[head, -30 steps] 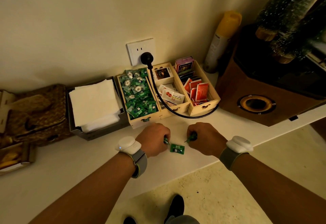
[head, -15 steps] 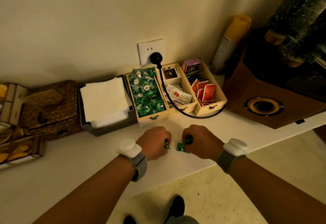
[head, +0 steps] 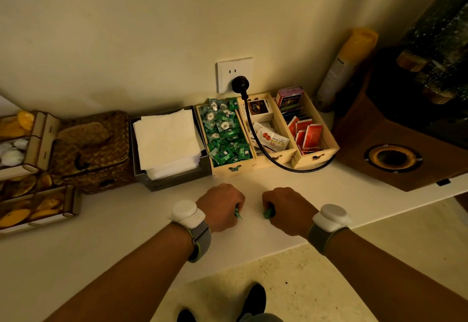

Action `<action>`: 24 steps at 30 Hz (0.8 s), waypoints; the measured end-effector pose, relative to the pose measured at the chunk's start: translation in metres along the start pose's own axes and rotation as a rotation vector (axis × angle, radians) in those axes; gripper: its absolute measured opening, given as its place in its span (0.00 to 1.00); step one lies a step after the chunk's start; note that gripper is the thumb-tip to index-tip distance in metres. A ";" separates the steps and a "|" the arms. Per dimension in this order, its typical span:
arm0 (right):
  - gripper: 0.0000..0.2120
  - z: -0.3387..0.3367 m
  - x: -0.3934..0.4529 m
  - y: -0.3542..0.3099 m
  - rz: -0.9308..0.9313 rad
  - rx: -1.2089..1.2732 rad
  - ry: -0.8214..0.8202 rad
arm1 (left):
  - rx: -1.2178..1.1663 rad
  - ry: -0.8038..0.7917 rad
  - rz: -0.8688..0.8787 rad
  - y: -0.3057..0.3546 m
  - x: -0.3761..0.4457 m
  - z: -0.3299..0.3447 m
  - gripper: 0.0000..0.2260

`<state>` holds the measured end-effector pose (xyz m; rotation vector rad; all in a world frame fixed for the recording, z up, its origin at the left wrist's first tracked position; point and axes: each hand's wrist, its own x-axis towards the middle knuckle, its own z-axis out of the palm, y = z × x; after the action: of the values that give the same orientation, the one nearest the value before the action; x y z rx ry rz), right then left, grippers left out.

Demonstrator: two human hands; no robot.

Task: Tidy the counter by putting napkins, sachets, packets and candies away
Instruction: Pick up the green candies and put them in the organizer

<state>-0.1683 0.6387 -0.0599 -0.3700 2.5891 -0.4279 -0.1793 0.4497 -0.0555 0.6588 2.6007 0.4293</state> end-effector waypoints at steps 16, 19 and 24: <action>0.09 -0.021 0.015 -0.015 0.000 0.035 0.022 | -0.121 0.149 0.037 -0.019 -0.021 -0.029 0.03; 0.10 -0.034 0.016 -0.017 0.006 0.054 0.040 | -0.149 0.195 0.079 -0.015 -0.019 -0.046 0.03; 0.11 -0.068 0.019 -0.035 -0.043 0.167 0.159 | -0.174 0.283 0.128 -0.012 -0.009 -0.086 0.04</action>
<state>-0.2126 0.6165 0.0014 -0.3462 2.6769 -0.7094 -0.2168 0.4193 0.0166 0.7534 2.7476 0.8344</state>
